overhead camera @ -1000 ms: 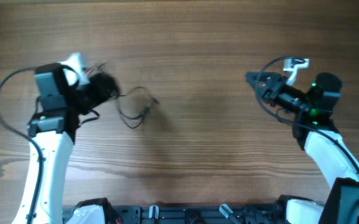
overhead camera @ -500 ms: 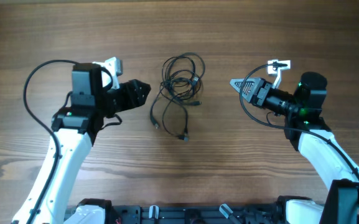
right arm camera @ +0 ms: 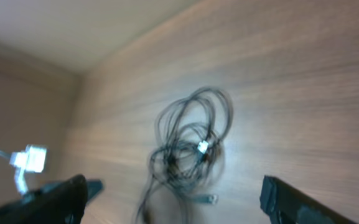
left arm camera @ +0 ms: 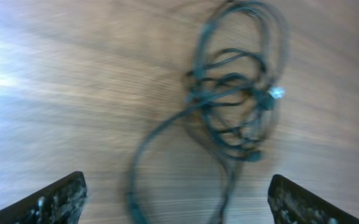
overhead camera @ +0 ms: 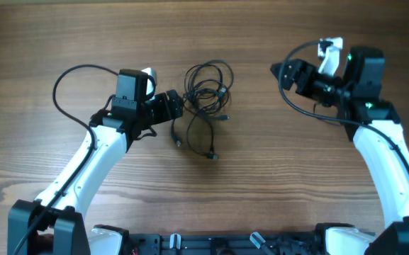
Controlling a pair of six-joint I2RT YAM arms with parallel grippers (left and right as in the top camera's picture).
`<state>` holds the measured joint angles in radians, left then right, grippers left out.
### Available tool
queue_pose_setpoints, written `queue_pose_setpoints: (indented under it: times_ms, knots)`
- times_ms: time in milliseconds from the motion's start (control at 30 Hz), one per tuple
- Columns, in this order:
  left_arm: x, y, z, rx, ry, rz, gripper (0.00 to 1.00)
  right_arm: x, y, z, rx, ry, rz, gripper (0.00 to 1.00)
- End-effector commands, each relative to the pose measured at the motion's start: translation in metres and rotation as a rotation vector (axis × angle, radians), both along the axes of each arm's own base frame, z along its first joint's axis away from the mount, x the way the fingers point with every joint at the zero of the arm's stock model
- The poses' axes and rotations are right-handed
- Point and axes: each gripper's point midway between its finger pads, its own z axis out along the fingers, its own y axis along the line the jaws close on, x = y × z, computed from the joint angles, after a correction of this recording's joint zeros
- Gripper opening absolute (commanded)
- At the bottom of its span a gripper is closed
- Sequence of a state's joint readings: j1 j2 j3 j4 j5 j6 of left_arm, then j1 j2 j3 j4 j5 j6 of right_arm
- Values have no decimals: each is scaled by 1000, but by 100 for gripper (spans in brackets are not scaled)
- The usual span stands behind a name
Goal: Untangle cables
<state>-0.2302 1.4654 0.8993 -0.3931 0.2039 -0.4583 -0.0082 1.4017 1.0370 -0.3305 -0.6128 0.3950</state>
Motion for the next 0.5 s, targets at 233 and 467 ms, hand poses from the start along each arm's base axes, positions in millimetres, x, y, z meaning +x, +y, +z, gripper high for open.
queue_pose_setpoints:
  times_ms: [233, 467]
  knots:
    - [28, 55, 51, 13, -113, 288, 100, 13, 93, -28, -383, -138, 297, 99]
    - [24, 81, 82, 23, -196, 350, 100, 21, 183, -100, -524, -175, 694, 100]
